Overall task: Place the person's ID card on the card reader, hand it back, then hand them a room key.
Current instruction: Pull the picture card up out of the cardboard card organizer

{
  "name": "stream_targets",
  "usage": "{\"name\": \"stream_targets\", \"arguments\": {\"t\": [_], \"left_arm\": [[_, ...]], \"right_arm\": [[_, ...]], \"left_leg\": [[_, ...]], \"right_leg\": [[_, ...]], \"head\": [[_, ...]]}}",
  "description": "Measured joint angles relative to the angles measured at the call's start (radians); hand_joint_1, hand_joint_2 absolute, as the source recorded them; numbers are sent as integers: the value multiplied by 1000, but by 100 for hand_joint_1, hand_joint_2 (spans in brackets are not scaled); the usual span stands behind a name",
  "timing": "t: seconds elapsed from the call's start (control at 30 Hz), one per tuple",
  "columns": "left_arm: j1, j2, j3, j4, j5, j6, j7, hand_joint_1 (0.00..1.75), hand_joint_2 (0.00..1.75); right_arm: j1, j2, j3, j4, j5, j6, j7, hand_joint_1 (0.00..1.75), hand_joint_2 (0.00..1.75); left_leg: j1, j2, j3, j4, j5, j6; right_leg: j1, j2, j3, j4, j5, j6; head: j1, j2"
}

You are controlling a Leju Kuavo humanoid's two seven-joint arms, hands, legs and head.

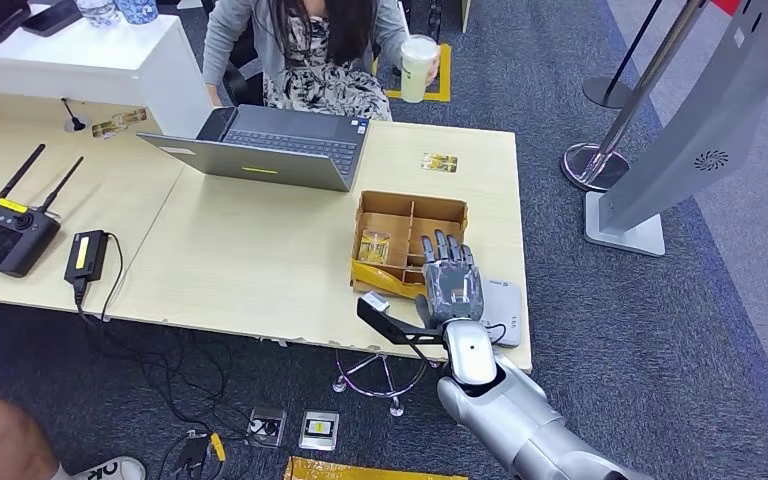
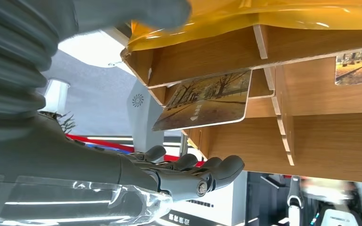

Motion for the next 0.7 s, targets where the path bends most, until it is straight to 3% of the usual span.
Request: {"name": "stream_targets", "arguments": {"t": [0.7], "left_arm": [[0, 0, 0, 0, 8, 6, 0, 0, 0]], "right_arm": [[-2, 0, 0, 1, -24, 5, -22, 175, 175]], "left_leg": [[0, 0, 0, 0, 0, 0]], "right_leg": [[0, 0, 0, 0, 0, 0]], "head": [[0, 0]]}}
